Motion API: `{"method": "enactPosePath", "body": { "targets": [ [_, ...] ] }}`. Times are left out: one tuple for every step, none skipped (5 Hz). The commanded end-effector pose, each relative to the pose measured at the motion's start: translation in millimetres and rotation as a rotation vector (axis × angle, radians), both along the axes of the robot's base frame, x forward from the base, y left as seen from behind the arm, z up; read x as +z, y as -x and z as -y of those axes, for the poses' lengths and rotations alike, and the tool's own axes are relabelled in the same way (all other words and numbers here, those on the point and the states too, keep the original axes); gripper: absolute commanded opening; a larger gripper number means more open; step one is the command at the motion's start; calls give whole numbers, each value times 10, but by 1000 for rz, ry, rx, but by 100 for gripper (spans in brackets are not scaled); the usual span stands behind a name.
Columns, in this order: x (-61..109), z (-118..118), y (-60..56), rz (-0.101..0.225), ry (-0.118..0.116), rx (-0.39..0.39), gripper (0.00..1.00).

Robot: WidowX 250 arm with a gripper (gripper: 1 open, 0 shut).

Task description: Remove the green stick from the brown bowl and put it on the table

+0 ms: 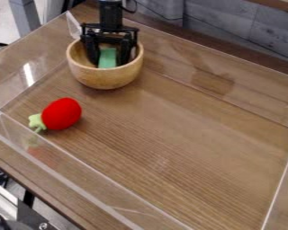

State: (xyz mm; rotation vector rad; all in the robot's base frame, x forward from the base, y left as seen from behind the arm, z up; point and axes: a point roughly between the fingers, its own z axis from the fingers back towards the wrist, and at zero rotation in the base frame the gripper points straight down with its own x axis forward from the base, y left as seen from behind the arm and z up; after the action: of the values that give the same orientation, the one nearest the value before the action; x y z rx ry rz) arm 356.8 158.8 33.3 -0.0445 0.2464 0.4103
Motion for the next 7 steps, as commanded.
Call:
{"method": "enactPosePath", "body": {
  "targets": [
    [239,85,-151,71,-25,18,0],
    [307,166,-150,78,-14,56,0],
    [335,114,-153,90,3,50,0],
    [348,61,-158,99,19,44,0],
    [419,-33,-188,104,28,54,0],
    [704,-109,-194,134,72,66,0],
    [899,-102,-158,153,98,49,0]
  ]
}}
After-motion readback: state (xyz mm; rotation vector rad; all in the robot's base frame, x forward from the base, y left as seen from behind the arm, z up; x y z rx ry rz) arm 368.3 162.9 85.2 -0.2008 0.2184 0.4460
